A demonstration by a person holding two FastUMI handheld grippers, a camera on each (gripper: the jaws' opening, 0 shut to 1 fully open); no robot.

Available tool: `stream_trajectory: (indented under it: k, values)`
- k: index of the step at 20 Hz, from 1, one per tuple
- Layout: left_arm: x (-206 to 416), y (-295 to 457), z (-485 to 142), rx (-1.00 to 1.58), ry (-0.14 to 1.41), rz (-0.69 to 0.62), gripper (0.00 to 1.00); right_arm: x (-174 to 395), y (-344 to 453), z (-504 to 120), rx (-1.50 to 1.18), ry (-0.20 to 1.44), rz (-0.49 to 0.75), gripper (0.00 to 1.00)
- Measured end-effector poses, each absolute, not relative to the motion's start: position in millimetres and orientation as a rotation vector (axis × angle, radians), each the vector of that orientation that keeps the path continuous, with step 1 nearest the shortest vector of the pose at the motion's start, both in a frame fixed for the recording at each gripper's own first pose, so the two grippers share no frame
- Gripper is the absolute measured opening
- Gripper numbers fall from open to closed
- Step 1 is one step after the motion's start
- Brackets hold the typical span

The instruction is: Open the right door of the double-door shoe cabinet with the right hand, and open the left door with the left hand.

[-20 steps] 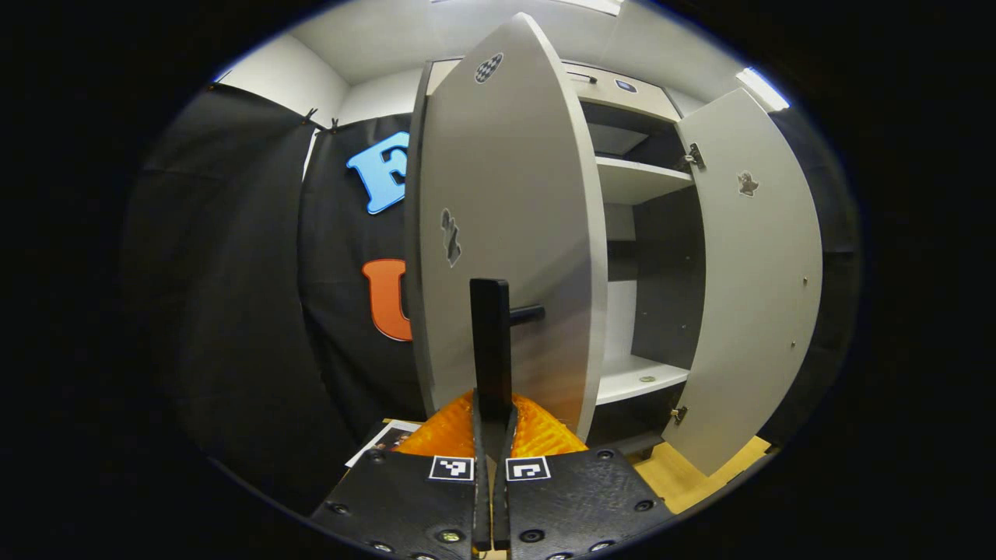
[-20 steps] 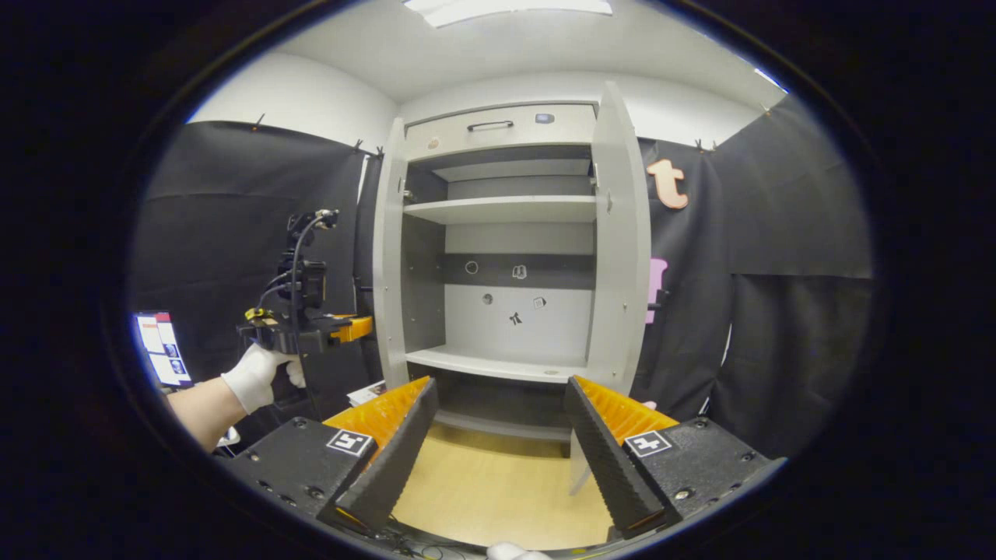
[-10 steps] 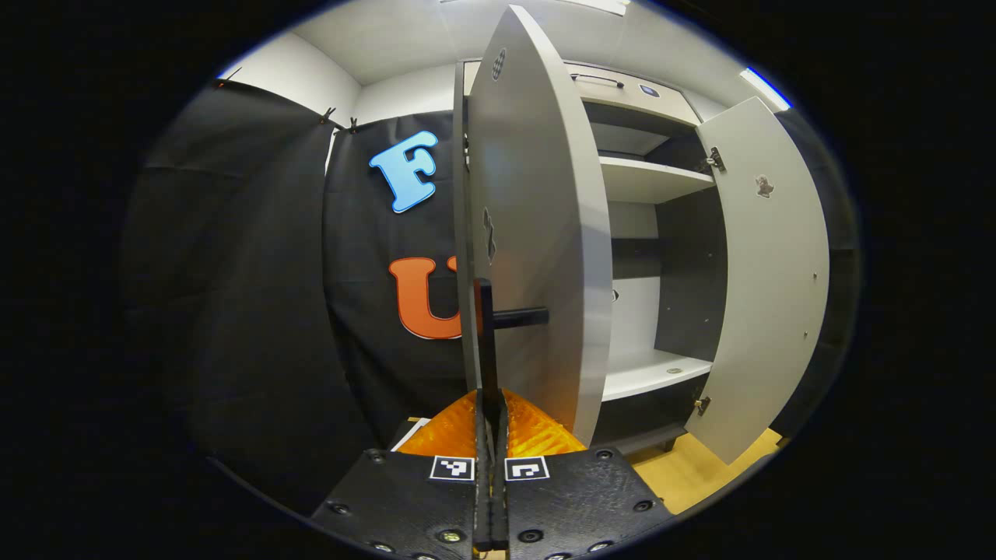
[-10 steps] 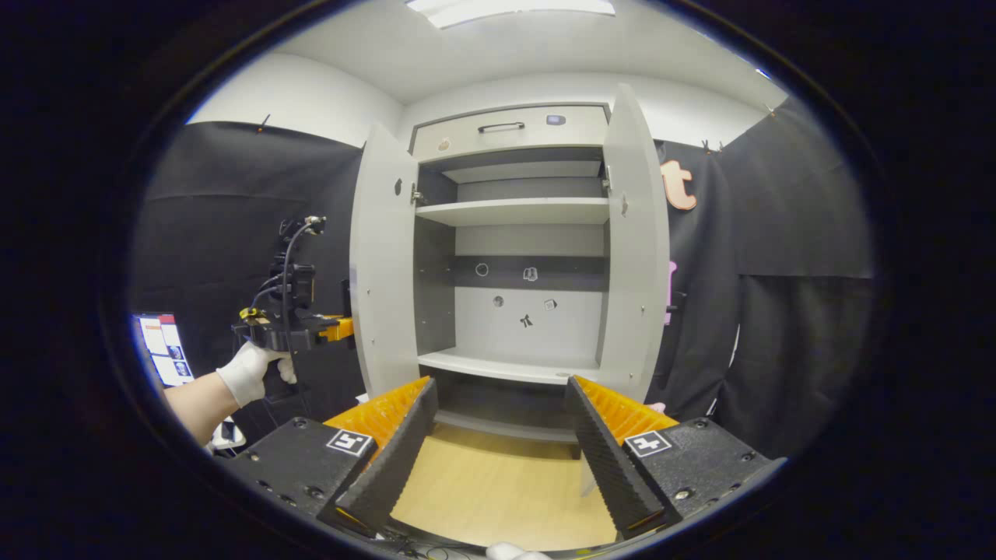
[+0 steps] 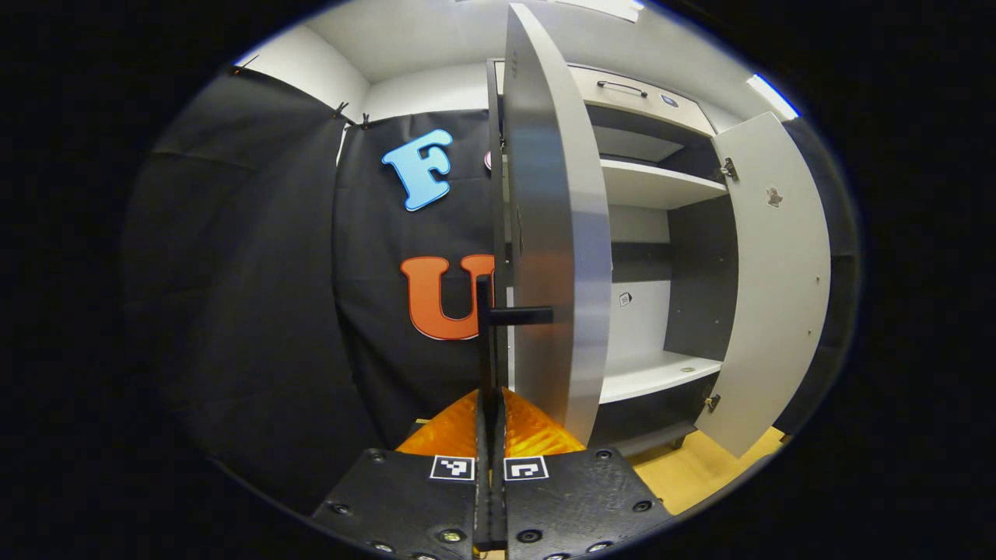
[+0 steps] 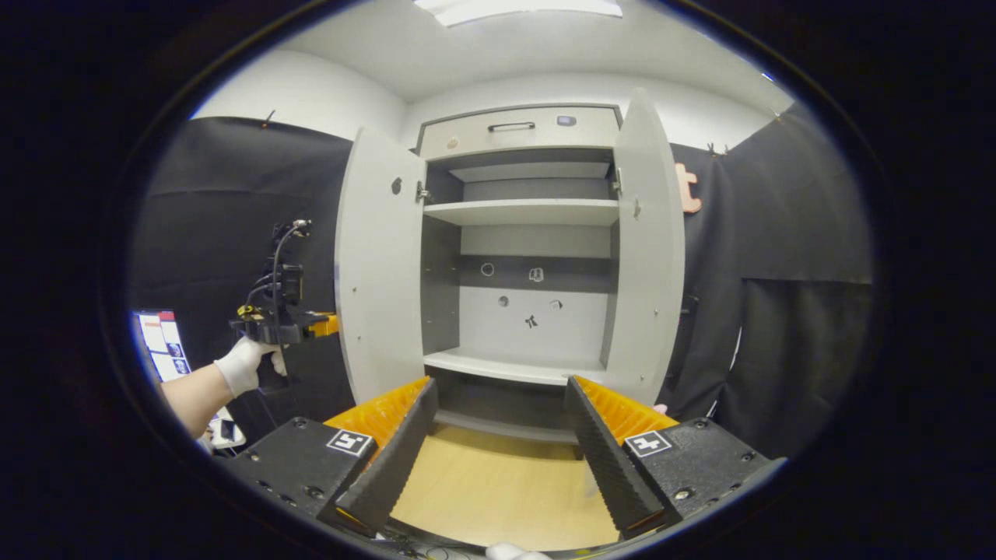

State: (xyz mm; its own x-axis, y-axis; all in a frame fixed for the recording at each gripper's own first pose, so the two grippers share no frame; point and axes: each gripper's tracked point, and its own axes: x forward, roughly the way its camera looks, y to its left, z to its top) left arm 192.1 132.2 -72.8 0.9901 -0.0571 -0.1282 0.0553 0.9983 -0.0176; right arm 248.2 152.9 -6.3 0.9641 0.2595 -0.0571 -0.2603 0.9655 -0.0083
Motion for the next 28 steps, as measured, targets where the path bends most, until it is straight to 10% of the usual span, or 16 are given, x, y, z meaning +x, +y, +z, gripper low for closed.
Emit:
stream_trajectory:
  k: [12, 19, 28]
  values:
    - [179, 145, -77, 0.022, 0.151, -0.033, 0.02, 247, 151, -7, -0.019, 0.064, 0.229, 1.00]
    - [138, 171, -94, 0.016, 0.193, 0.068, 0.98, 249, 146, -7, -0.013, 0.059, 0.219, 1.00]
    - [58, 123, -83, -0.023, 0.202, 0.112, 0.97, 249, 142, -4, -0.003, 0.052, 0.228, 1.00]
